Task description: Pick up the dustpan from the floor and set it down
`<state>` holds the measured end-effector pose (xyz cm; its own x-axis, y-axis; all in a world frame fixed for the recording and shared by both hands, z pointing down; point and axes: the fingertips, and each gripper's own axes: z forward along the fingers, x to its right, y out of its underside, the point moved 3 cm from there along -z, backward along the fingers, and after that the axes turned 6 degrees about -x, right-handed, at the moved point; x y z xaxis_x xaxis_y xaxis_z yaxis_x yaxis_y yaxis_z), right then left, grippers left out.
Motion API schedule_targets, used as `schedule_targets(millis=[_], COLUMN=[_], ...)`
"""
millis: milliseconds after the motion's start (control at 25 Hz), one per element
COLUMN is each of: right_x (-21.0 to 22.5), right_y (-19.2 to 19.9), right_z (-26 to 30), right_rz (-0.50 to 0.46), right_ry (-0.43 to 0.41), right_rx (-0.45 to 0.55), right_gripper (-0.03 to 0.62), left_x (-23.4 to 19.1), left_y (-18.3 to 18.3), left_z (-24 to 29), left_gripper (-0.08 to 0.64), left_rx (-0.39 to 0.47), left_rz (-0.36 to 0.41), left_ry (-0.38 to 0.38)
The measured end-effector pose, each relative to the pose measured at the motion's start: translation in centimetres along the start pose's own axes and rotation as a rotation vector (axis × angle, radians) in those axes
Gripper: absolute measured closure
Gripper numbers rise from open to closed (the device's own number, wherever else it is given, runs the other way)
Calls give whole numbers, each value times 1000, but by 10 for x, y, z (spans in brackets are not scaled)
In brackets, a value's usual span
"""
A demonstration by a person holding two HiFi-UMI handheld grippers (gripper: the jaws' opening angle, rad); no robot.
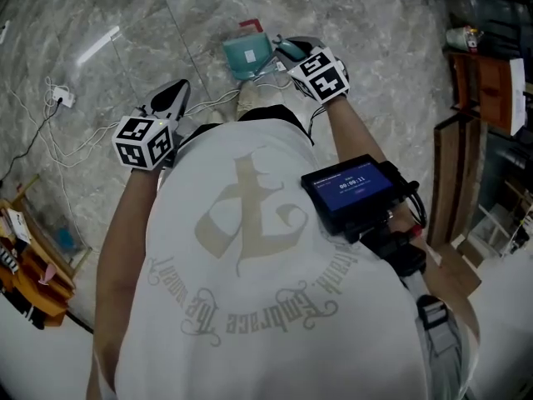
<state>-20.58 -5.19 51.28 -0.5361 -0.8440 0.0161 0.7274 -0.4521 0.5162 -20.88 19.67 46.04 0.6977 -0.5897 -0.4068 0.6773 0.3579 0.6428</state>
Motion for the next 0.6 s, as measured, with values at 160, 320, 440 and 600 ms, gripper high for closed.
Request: schedule_targets(millis=[160,320,440,600], right_x=[14,15,21,27], right_y=[-2,2,3,1], right_z=[32,57,76,81], right_rz=[-37,-68,-88,-115], right_ry=[-37,-67,-73,-73], right_rx=[-32,-67,-74,-86], right_gripper=[485,485,485,485], left_x=[-10,-9,-12,-5], left_y=[-8,-11,-8,-1], left_z=[13,15,16,4], left_gripper=[548,548,548,548], left_rx=[-19,-34,-41,-45], left_rz=[-21,-1,-21,-37], left_ry=[-25,-48,-65,-98])
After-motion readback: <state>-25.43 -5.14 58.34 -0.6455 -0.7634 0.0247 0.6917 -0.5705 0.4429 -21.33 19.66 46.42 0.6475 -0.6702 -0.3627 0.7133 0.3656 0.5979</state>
